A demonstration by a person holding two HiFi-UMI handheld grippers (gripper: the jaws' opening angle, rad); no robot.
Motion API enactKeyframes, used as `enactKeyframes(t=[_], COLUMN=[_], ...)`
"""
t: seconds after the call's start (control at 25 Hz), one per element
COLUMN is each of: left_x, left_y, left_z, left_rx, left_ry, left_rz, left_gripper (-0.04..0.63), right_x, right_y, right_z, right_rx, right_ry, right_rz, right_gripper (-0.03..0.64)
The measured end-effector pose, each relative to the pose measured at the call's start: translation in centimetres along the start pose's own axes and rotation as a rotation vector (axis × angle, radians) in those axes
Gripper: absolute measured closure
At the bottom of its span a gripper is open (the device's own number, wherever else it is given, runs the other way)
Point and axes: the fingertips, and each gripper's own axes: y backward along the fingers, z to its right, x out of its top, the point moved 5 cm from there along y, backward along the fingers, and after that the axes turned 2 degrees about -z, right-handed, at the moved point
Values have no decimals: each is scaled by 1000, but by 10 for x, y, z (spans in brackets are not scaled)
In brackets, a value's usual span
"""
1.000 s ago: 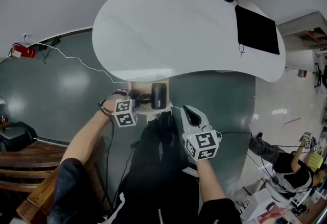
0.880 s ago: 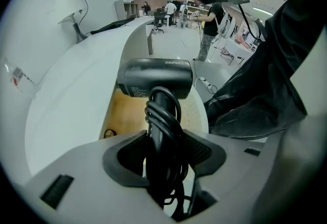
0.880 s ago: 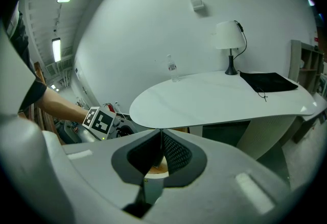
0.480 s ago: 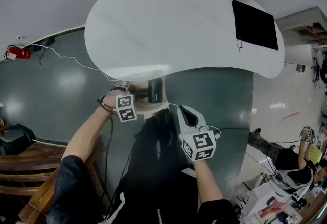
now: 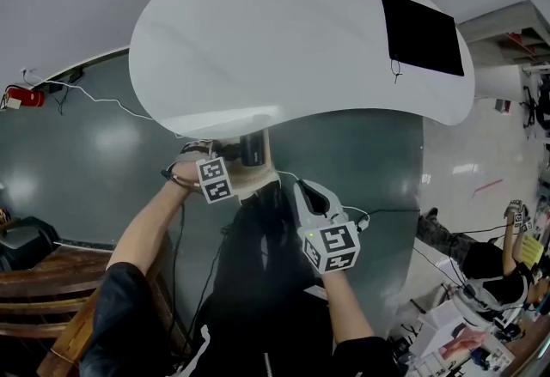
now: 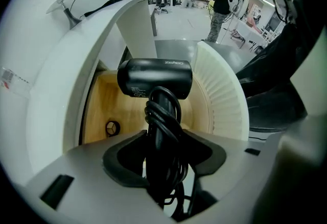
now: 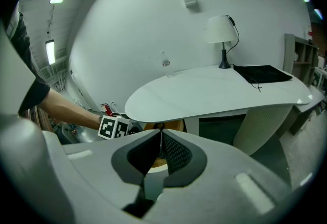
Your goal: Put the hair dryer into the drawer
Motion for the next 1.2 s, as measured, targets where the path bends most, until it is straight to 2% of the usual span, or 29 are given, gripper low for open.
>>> enactKeyframes(t=[0.6,0.84,1.2], left_x=[-2,6,9], left_y=[-43,-53,-66], left_z=[-1,-3,-3], left_rx=[2,-21,-15], left_ry=[-33,-5,9], left_rz=[-145,-162,-195], left_gripper=[385,385,383], right_x=[-8,-12,-16], right_y=[-3,-4,-5], right_z=[14,20,27], right_rx=[-7,-9,-17], right_ry=[-34,-50,-69], right_rz=[-16,-26,-39], right_gripper=[612,612,612])
